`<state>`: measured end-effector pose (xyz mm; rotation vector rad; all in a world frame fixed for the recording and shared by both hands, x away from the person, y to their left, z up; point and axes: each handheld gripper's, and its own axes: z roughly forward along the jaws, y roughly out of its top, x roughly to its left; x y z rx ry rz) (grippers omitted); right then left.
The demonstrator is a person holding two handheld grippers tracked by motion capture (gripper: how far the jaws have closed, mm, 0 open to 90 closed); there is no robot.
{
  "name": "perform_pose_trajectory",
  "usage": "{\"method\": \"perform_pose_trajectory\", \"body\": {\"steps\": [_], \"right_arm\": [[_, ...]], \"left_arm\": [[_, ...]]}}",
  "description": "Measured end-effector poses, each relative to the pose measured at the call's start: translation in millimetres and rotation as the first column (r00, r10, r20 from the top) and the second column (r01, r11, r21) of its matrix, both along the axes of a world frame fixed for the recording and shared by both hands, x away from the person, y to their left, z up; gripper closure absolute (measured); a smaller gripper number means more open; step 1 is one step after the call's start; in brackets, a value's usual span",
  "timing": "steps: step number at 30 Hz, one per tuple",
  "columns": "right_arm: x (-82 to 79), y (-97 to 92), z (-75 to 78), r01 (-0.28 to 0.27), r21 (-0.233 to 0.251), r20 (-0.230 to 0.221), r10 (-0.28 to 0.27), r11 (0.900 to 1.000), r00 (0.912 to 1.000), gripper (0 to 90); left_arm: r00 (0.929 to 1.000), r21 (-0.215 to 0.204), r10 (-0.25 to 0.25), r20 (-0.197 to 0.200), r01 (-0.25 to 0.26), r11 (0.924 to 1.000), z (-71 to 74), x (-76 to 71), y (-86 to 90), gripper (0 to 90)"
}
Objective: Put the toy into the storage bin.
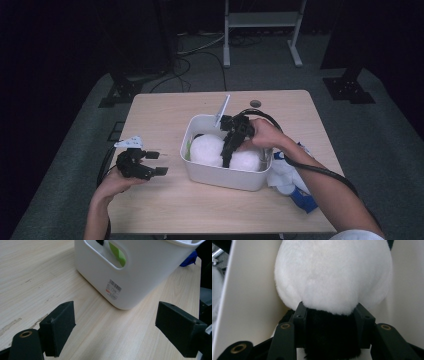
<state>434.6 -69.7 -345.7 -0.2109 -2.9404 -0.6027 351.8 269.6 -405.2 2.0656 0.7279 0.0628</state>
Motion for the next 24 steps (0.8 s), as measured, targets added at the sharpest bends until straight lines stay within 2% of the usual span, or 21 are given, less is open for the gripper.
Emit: {"method": "perform_pose_trajectory", "body": {"steps": [4,10,21,24], "right_arm": [[-2.6,4.5,-8.9,-0.005,-0.01,0.003,0.005,0.9999,1.0,52.0],[-2.4,7.4,-14.2,-0.001,-0.006,0.002,0.001,1.0,1.0,48.0],[2.8,6.9,-15.6,0.044,-0.013,-0.033,-0.044,0.999,0.9985,30.6],[2.5,5.3,-14.0,0.062,-0.014,-0.023,-0.063,0.998,0.9978,27.4]], "left_arm": [[1.0,-0.003,0.002,0.003,-0.002,1.0,0.9,-0.6,0.8,14.7],[1.0,-0.004,0.005,0.001,-0.005,1.0,0.8,-0.8,2.0,14.7],[0.9999,-0.007,0.01,0.0,-0.01,0.9999,0.0,-0.7,3.1,14.7],[0.9999,-0.009,0.012,0.002,-0.012,0.9999,0.3,-0.8,3.2,14.7]]}}
